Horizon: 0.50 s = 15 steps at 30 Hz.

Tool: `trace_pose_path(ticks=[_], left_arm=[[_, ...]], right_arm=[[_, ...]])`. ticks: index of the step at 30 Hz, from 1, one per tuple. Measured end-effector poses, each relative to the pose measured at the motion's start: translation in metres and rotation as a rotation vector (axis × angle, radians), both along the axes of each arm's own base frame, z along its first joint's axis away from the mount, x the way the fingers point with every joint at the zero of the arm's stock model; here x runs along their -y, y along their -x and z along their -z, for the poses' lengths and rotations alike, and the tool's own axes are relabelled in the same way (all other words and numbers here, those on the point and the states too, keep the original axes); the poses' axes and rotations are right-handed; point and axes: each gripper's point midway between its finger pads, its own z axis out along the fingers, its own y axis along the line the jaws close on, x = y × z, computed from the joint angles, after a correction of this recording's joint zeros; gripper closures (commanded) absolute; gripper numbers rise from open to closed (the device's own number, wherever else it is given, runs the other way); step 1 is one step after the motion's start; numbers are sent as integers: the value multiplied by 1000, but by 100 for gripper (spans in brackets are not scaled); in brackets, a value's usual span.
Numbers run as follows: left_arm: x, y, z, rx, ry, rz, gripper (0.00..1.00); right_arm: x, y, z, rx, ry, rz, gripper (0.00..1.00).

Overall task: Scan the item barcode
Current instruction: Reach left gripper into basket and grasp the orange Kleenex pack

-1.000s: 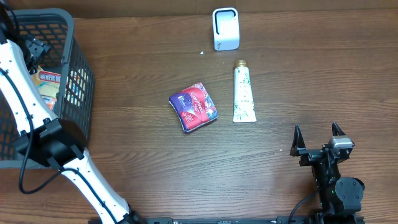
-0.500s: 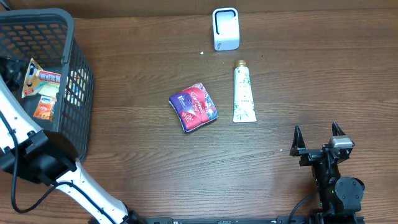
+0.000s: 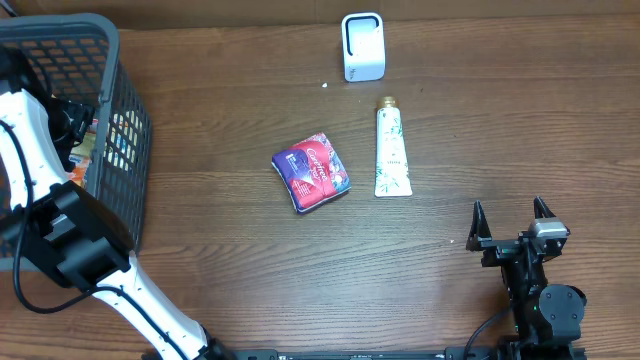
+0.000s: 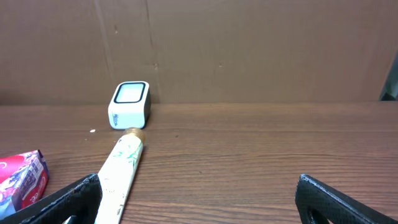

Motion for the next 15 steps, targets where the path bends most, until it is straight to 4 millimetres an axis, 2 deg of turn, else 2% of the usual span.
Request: trace_pose_path(ticks=[5, 12, 14, 15], left_arm=[[-2, -5, 22, 14, -2, 2, 16], [-4, -32, 42, 135, -4, 58, 18], [-3, -33, 47, 145, 5, 68, 22], [-2, -33, 49, 147, 7, 79, 28]], right_arm=[[0, 0, 0, 1, 0, 0, 0], [0, 0, 0, 0, 0, 0, 0], [0, 0, 0, 0, 0, 0, 0], [0, 0, 0, 1, 0, 0, 0]])
